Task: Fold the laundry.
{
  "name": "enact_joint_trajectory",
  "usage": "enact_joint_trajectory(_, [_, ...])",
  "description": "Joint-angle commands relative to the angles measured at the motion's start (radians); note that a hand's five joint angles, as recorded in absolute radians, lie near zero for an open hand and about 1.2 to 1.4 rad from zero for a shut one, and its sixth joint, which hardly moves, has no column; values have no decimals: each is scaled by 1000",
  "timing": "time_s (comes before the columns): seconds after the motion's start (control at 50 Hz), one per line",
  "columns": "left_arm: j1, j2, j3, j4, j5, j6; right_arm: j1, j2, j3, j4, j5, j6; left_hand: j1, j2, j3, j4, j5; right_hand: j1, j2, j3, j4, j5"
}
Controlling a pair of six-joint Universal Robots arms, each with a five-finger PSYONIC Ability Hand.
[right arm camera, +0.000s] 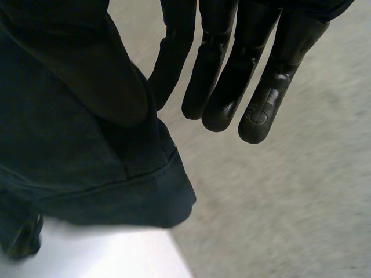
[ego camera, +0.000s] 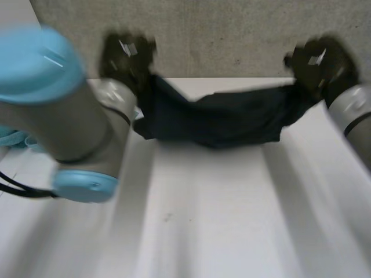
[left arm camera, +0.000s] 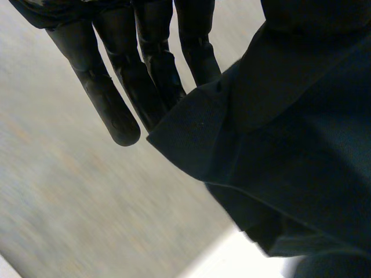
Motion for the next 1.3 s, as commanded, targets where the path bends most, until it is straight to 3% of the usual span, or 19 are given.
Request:
enact_joint_trajectory(0.02, [2, 273, 8, -20, 29, -2, 0, -80, -281, 280, -5, 138, 245, 204, 214, 201, 251, 439, 226, 217, 209, 256])
enact_joint_trajectory(0.22, [4, 318, 58, -72, 37, -3, -3, -70, -490, 440, -1, 183, 245, 204, 214, 201, 251, 439, 226, 217, 209, 256])
enact_joint_trajectory(0.5, [114, -197, 302, -71, 55, 7, 29, 320, -655, 408, 105, 184, 245, 204, 214, 201, 251, 439, 226, 217, 209, 256])
enact_joint_trajectory(0.64, [145, -536, 553, -46, 44, 24, 83, 600, -819, 171, 220, 181, 245, 204, 214, 201, 251, 439, 226, 217, 209, 256])
enact_joint_trajectory(0.66, [148, -570, 589, -46, 46, 30, 88, 631, -836, 129, 235, 177, 146, 106, 116, 103, 152, 439, 226, 217, 209, 256])
enact_joint_trajectory(0.68, [153, -604, 621, -46, 46, 38, 94, 691, -868, 56, 255, 168, -26, -67, -57, -70, -20, 388, 175, 166, 158, 205])
enact_joint_trajectory(0.7, [159, -660, 685, -46, 41, 56, 94, 719, -882, 25, 264, 162, -557, -598, -588, -600, -551, 50, -163, -172, -180, -133])
enact_joint_trajectory(0.72, [160, -684, 713, -46, 38, 69, 94, 742, -893, -1, 272, 154, -856, -896, -886, -899, -850, -375, -587, -597, -605, -557])
enact_joint_trajectory(0.74, [160, -704, 734, -45, 32, 81, 94, 763, -904, -18, 274, 145, -977, -1018, -1008, -1020, -971, -783, -995, -1005, -1013, -965])
enact_joint_trajectory(0.76, [160, -728, 767, -45, 8, 98, 94, 797, -921, -27, 268, 125, -956, -997, -987, -1000, -951, -783, -995, -1005, -1013, -965])
enact_joint_trajectory(0.84, [153, -728, 750, -48, -87, 98, 109, 800, -910, 9, 260, 108, -977, -1018, -1008, -1020, -971, -783, -995, -1005, -1013, -965])
enact_joint_trajectory(0.94, [137, -614, 602, -59, -115, 81, 115, 696, -798, 138, 257, 112, -977, -1018, -1008, -1020, -971, -783, -995, -1005, -1013, -965])
enact_joint_trajectory(1.04, [125, -402, 292, -51, -76, 69, 114, 555, -608, 255, 239, 111, -967, -1008, -998, -1011, -962, -783, -995, -1005, -1013, -965])
enact_joint_trajectory(1.14, [81, -189, 6, -62, 47, 23, 109, 393, -331, 331, 138, 112, -929, -970, -960, -973, -923, -783, -995, -1005, -1013, -965])
enact_joint_trajectory(1.18, [58, -98, -116, -74, 84, -32, 97, 352, -262, 345, 104, 114, -856, -897, -887, -900, -850, -764, -976, -986, -994, -947])
enact_joint_trajectory(1.3, [45, 97, -406, -160, 87, -215, 17, 236, -16, 458, -7, 115, -686, -726, -716, -729, -680, -521, -733, -742, -750, -703])
